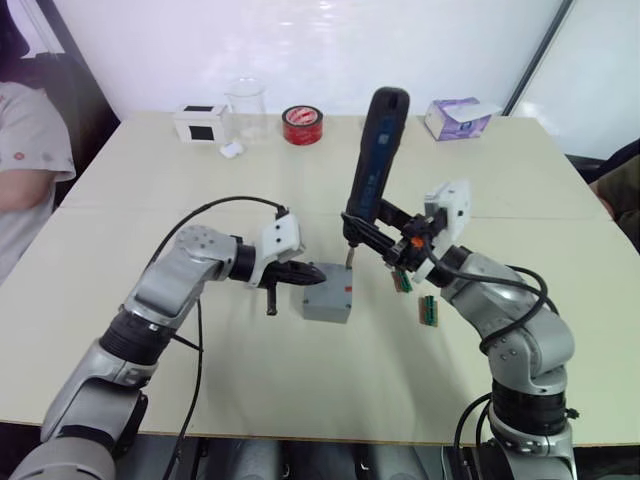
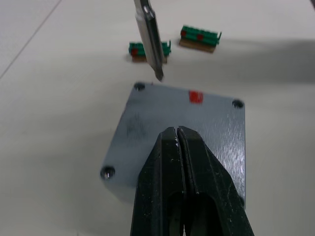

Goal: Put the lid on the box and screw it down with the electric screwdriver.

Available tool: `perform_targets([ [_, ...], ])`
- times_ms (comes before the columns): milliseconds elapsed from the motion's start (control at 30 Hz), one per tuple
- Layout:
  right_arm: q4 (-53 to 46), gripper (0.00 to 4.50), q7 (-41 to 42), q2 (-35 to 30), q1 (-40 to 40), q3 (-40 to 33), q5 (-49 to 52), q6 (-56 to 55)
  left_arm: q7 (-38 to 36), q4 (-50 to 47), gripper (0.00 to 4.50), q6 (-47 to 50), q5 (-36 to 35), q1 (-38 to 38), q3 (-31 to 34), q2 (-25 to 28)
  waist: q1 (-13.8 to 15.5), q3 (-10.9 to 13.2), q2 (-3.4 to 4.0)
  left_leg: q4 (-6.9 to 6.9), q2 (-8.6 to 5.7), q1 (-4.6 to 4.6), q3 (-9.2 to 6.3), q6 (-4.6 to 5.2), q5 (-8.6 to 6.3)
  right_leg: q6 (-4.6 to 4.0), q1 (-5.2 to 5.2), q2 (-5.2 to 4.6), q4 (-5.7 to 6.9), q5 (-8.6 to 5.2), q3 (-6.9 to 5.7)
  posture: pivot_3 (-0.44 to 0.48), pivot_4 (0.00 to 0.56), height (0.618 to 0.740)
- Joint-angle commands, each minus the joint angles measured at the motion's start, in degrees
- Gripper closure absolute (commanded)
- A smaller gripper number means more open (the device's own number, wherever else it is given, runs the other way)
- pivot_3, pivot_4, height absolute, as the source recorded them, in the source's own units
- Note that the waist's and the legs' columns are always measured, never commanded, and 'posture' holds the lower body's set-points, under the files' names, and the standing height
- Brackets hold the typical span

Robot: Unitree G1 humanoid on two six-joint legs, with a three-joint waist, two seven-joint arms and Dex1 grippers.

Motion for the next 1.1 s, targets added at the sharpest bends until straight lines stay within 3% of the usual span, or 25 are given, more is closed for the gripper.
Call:
perform_targets([
  [33,-0.14,2.68,-0.61,0.62,-0.76,0.88,-0.7,-5.12,0.74,-1.81,4.5,-0.33,0.85,0.29,-0.29,-0.5,0.03,0.0,-0.01,0.01,0.0,0.0,-0.01,0.0,0.0,0.0,0.02,0.0,0.0,0.0,0.0,0.0,0.15,0.74],
  [533,4.57,2.68,-0.18,-2.66,1.62,6.35,-5.83,-11.22,1.23,-1.79,4.5,0.07,1.19,0.68,0.36,-0.39,-0.07,0.0,-0.01,0.01,0.01,0.06,-0.01,0.0,0.0,-0.01,0.06,0.01,0.0,0.0,0.0,0.0,0.15,0.74],
  [1100,4.93,2.68,-2.96,-1.16,2.15,3.85,-2.32,-10.2,1.02,-1.05,4.5,-0.81,1.82,0.82,-0.72,-0.95,-0.04,-0.01,-0.03,0.01,0.02,0.1,-0.01,0.01,0.0,-0.01,0.12,0.01,0.0,-0.01,0.0,0.0,0.15,0.74],
])
